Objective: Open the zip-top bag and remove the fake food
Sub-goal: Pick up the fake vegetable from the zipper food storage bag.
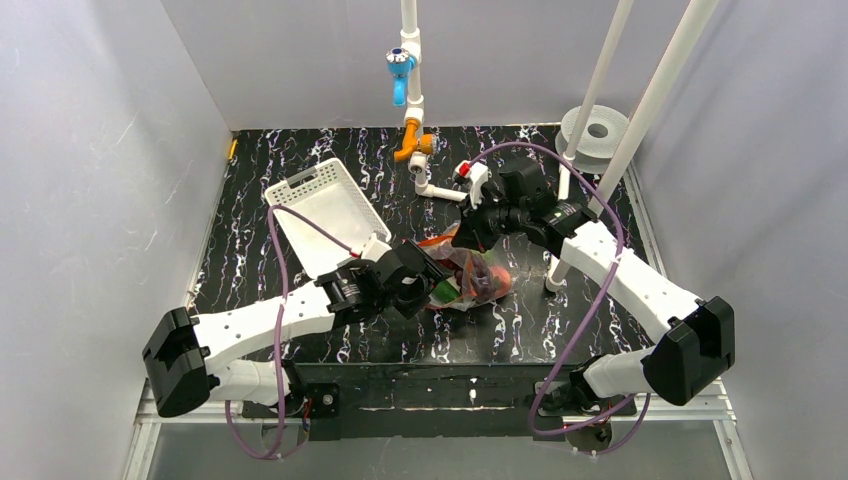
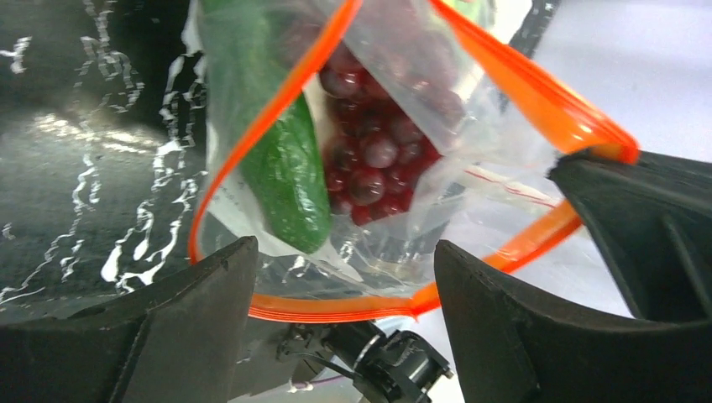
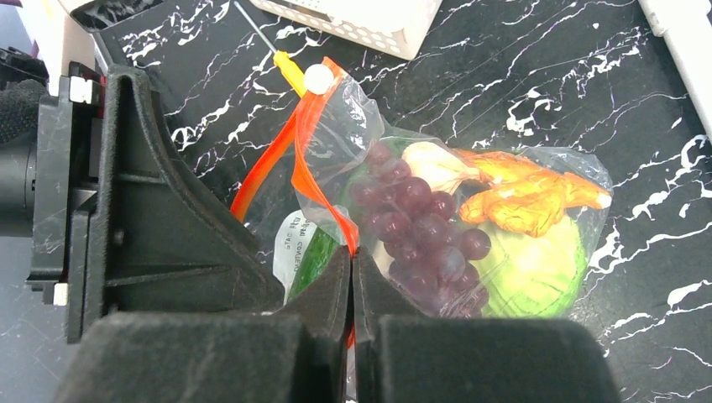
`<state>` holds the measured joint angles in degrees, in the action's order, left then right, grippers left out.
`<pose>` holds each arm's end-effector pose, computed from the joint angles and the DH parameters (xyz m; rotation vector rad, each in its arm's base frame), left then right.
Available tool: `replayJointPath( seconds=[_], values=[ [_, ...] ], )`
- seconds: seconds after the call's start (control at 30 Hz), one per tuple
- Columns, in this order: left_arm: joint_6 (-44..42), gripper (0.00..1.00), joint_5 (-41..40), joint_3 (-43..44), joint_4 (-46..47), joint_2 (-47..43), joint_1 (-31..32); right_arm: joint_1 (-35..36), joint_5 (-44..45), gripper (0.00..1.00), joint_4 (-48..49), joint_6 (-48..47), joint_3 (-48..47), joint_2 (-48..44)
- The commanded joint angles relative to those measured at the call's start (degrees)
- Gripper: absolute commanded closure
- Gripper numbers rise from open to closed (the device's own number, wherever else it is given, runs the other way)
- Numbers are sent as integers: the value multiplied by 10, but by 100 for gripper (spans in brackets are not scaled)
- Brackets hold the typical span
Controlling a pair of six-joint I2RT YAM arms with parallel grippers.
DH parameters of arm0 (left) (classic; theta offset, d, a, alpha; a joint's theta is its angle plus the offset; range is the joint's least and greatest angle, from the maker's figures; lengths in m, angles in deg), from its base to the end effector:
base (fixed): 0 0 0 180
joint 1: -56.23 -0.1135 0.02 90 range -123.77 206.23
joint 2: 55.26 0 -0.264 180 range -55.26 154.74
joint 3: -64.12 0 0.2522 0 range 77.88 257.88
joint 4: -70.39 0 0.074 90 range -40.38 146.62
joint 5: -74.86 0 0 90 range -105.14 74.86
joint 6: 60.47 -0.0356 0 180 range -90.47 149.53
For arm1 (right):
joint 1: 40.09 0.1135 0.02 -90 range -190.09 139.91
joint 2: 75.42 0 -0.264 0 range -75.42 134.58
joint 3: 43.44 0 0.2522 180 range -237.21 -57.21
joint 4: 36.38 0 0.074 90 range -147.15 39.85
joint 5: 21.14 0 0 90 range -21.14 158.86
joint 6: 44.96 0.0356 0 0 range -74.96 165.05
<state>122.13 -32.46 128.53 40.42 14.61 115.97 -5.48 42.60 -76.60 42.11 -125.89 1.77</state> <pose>0.1443 -0.2263 0.2748 -0.8621 2.2550 -1.1178 0.2375 0.1830 0.3334 -0.9644 2.0039 0.8093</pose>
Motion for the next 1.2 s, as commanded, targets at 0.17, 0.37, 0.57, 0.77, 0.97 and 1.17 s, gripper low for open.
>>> replayJointPath(
  seconds=[0.17, 0.37, 0.57, 0.77, 0.97, 1.17],
  values=[
    [61, 41, -96, 17, -84, 5, 16, 10, 4, 99, 36, -12, 16, -22],
    [60, 43, -101, 34, -78, 35, 16, 15, 6, 99, 38, -19, 22, -27],
    [63, 43, -107, 28, -67, 49, 16, 15, 8, 99, 41, -25, 30, -35],
    [63, 44, -102, 38, -59, 86, 16, 15, 10, 99, 43, -30, 34, -42],
    [69, 45, -104, 24, -43, 94, 16, 15, 6, 99, 46, -29, 39, -43],
    [71, 48, -99, 12, -41, 108, 16, 15, 6, 99, 47, -30, 40, -42]
  ],
)
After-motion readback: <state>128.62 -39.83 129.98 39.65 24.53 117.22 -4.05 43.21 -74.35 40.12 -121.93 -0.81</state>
